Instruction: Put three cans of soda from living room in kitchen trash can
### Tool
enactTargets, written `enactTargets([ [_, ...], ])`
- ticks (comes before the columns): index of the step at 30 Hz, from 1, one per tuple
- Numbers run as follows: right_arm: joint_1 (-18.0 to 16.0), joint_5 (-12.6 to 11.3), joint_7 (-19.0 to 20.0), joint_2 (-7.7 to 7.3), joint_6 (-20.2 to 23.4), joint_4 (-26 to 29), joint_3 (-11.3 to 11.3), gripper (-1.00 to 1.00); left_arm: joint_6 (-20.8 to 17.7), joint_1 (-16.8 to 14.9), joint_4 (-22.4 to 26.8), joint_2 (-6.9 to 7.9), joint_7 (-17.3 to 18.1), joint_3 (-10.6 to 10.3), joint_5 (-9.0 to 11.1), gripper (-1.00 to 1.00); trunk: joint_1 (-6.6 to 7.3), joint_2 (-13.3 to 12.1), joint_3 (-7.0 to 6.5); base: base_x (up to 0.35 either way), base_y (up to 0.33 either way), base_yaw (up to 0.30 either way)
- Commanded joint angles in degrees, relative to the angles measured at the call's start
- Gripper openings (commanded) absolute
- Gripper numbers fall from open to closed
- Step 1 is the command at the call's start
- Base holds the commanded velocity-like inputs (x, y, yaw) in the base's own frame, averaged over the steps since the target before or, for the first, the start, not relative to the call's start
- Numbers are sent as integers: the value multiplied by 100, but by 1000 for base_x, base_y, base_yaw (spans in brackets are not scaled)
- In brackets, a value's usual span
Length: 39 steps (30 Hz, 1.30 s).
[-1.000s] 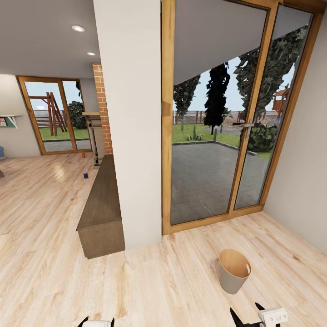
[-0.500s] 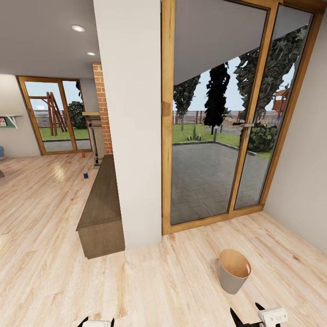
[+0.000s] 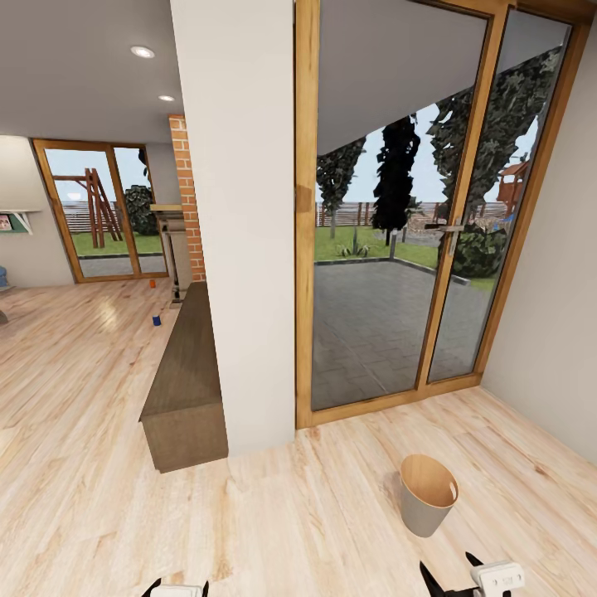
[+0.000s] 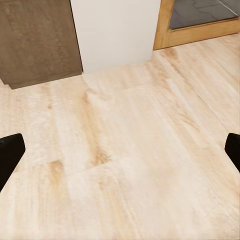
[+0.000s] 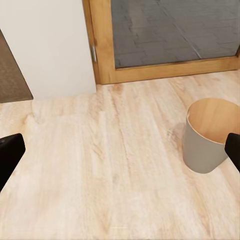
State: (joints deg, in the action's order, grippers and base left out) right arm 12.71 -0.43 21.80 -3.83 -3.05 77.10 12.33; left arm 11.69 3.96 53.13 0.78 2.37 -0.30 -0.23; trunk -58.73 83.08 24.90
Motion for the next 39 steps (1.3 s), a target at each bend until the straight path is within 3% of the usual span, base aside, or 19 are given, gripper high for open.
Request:
enactTargets([
  [1, 1, 0, 4, -3, -1, 9, 1, 100, 0, 0, 1, 0, 0, -1, -1, 100, 0, 0, 0, 0, 0, 0],
  [33, -71, -1, -1, -43, 84, 111, 5, 100, -23, 1, 9, 2, 28, 6, 2, 100, 0, 0, 0, 0, 0, 0],
  [39, -125, -1, -5, -52, 496, 488, 62, 100, -26, 0, 6, 1, 27, 10, 5, 100, 0, 0, 0, 0, 0, 0],
])
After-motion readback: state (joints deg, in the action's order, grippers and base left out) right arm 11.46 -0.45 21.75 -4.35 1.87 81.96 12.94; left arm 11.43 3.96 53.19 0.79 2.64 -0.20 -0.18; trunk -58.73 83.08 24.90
